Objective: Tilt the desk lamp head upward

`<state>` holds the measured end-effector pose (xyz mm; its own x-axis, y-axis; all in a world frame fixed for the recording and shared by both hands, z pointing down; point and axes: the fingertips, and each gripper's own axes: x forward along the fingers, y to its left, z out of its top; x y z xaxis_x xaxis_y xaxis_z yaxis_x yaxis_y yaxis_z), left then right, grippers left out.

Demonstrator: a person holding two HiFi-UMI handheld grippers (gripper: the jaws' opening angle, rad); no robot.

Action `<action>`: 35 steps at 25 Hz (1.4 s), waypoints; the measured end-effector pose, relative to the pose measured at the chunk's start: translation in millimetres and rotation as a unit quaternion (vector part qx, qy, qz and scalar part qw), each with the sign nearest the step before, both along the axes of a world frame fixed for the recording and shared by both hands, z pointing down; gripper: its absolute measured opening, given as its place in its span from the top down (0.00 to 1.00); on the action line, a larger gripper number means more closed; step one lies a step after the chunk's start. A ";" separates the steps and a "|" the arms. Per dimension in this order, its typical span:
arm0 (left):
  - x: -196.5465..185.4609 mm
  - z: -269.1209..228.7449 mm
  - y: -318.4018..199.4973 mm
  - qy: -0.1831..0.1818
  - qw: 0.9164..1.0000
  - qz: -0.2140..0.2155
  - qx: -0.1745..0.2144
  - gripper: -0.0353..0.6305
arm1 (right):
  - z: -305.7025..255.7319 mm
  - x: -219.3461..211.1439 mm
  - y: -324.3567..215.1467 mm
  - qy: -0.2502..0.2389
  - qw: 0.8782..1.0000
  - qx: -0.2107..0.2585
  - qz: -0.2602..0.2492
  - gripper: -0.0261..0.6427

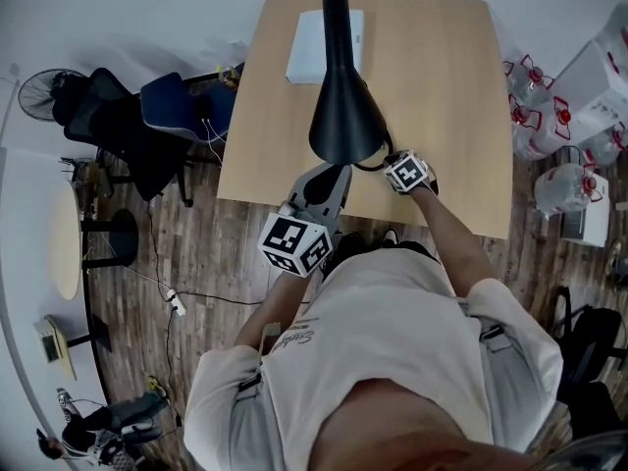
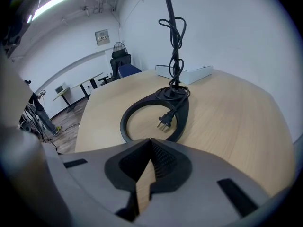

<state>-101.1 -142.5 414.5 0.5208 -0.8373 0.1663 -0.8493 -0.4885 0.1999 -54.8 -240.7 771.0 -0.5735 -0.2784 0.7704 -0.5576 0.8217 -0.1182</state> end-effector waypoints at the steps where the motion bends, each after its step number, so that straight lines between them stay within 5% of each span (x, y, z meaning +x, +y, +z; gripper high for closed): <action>1: -0.4 -4.1 1.4 0.001 1.000 -0.001 0.000 0.92 | -0.2 -0.6 0.2 -0.001 1.000 0.001 0.000 0.97; 16: 0.5 -57.7 7.0 0.012 1.000 -0.003 0.022 0.92 | -1.4 -3.1 -0.9 0.004 1.000 -0.002 0.009 0.97; 24: -7.2 -94.4 -0.5 0.064 0.997 -0.002 0.037 0.92 | 0.1 -1.8 0.6 0.001 1.000 -0.017 0.011 0.97; 35: -1.5 -125.8 -8.0 0.060 0.996 0.015 0.067 0.92 | -0.7 -3.9 0.0 0.009 1.000 -0.005 0.000 0.97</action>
<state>-102.6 -150.5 288.8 0.5547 -0.8319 -0.0108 -0.8080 -0.5418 0.2315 -58.7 -240.7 770.3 -0.5593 -0.2704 0.7836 -0.5592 0.8209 -0.1159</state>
